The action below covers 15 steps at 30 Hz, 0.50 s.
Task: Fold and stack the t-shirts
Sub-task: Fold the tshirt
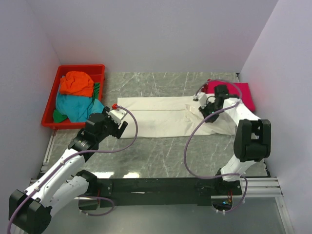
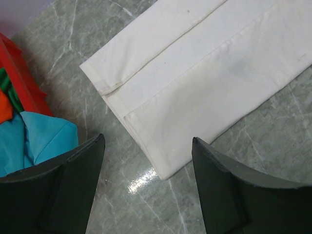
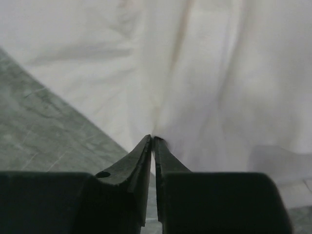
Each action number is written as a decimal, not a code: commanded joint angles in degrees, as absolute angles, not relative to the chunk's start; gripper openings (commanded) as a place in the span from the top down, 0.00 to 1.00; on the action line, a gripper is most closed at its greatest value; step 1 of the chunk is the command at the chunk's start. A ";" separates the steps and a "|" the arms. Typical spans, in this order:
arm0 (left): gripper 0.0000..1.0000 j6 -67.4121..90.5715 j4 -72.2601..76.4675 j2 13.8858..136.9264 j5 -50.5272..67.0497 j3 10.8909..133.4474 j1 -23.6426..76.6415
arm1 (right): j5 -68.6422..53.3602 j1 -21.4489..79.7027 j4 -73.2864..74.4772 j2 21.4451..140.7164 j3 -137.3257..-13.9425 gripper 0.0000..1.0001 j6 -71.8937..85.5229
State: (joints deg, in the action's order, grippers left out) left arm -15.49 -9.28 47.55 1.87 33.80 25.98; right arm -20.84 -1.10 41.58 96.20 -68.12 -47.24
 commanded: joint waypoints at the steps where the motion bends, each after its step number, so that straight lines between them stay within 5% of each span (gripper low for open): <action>1: 0.23 -14.94 -7.56 47.55 3.34 35.33 26.19 | -19.34 3.33 41.75 91.77 -62.68 0.84 -53.08; 8: 0.23 -14.94 -7.56 47.81 3.51 35.33 26.19 | -23.28 -2.28 43.32 90.52 -69.14 0.67 -49.67; 15: 0.22 -14.94 -7.65 47.37 3.25 35.16 26.19 | -28.12 -3.87 45.96 96.32 -76.37 0.61 -44.04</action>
State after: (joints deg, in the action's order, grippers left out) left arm -15.49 -9.28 47.79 2.17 33.80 25.98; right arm -24.18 -4.34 44.18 93.86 -73.67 -47.05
